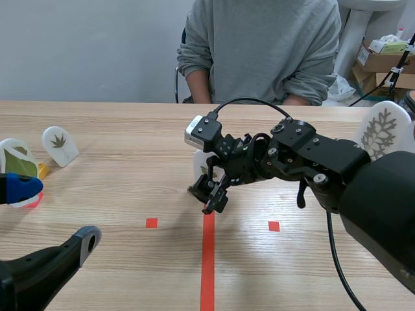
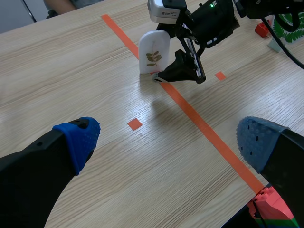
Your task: Do the leaf sorting experiment
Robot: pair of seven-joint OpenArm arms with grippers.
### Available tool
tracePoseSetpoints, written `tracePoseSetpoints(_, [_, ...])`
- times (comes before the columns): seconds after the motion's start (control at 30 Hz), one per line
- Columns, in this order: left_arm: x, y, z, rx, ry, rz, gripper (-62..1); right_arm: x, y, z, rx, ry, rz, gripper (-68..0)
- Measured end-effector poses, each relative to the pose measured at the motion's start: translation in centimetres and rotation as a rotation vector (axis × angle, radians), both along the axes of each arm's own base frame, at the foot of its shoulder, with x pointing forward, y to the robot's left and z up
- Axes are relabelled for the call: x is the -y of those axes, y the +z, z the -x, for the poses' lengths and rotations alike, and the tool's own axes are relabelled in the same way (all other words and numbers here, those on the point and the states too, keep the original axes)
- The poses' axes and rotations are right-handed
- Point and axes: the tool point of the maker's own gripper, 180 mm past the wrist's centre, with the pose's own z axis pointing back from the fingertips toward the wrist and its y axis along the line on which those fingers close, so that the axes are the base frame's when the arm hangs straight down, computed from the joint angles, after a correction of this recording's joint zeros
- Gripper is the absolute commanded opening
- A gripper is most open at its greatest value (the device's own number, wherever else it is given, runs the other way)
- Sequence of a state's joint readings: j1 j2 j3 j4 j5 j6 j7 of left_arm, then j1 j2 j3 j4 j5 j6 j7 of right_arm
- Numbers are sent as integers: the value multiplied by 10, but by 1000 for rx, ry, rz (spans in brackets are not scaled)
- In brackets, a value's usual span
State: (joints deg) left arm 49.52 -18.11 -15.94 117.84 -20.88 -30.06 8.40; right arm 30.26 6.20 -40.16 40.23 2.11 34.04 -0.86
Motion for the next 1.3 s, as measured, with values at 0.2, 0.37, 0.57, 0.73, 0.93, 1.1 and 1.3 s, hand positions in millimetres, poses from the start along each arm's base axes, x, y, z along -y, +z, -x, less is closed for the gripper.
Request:
tracePoseSetpoints(0.2, [0,0,0,0,0,0,8,0,0,0,0,0,0,-445])
tracePoseSetpoints(0.37, [0,0,0,0,0,0,8,0,0,0,0,0,0,-550])
tracePoseSetpoints(0.57, [0,0,0,0,0,0,8,-1,1,-1,6,-3,-7,-617])
tracePoseSetpoints(0.73, [0,0,0,0,0,0,8,2,2,-2,2,-3,23,-643])
tracePoseSetpoints(0.93, [0,0,0,0,0,0,8,18,21,-11,-29,-71,4,-643])
tracePoseSetpoints(1.1, [0,0,0,0,0,0,8,48,41,-27,-62,-208,-71,-643])
tracePoseSetpoints(1.3, [0,0,0,0,0,0,8,101,32,-25,-161,-391,-132,-643])
